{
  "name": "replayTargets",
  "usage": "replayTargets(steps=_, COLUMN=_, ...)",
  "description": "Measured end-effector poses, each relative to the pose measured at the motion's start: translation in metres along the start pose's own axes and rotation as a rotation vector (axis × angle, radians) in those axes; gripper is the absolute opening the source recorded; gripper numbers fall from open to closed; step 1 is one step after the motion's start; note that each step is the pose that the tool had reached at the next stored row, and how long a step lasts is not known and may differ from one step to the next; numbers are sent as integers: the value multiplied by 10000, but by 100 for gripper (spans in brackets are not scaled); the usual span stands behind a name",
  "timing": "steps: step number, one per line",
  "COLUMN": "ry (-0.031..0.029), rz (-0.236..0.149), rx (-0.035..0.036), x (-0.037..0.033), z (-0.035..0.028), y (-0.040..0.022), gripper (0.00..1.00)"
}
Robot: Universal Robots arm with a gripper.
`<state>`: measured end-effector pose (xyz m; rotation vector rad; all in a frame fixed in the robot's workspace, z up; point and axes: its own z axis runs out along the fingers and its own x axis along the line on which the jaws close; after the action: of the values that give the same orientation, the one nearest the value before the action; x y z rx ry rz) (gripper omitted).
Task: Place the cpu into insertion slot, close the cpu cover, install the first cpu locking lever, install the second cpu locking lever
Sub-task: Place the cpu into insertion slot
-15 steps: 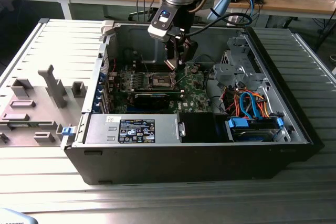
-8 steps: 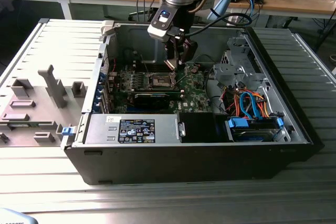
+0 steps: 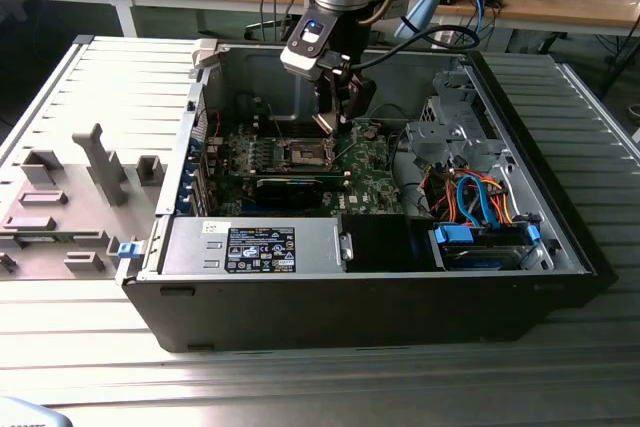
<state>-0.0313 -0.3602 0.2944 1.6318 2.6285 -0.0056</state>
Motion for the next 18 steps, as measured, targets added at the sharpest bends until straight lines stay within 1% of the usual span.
replayTargets(steps=18, ry=-3, rz=159, rx=7, x=0, z=8, y=0, gripper=55)
